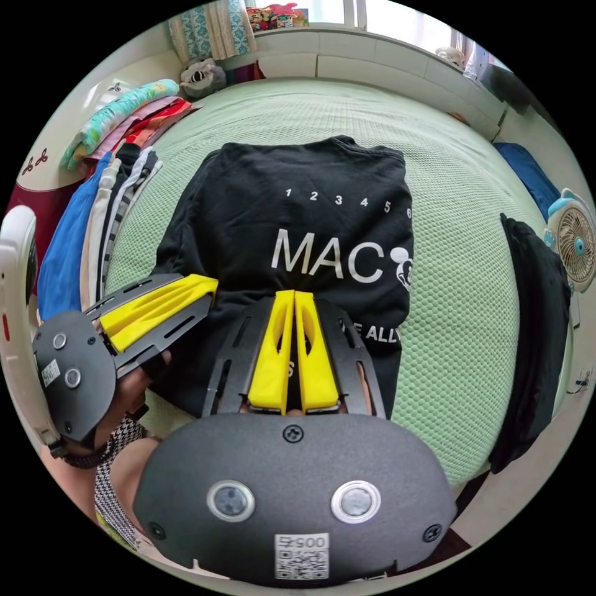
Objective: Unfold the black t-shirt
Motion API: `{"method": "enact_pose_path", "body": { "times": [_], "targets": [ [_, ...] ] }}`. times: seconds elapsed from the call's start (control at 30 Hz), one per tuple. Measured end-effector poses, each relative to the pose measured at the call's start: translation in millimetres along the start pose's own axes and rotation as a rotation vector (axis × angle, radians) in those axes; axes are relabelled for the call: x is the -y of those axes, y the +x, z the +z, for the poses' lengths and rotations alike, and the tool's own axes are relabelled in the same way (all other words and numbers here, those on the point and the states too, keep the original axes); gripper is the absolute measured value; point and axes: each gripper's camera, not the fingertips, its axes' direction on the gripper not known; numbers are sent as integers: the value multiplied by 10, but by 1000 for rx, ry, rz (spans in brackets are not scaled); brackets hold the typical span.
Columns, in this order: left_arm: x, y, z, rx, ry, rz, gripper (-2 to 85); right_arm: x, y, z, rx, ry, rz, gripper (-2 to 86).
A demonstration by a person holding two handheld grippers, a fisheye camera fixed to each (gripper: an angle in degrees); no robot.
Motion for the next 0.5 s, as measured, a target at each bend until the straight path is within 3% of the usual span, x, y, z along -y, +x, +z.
{"method": "enact_pose_path", "body": {
  "times": [0.27,0.5],
  "targets": [
    [-183,-178,-103,-31,8,-47,-2,-140,-11,-71,23,23,7,-15],
    [-387,-353,-316,-35,-33,-125,-3,-154,-224,-169,-93,-41,-40,-14]
  ]
}}
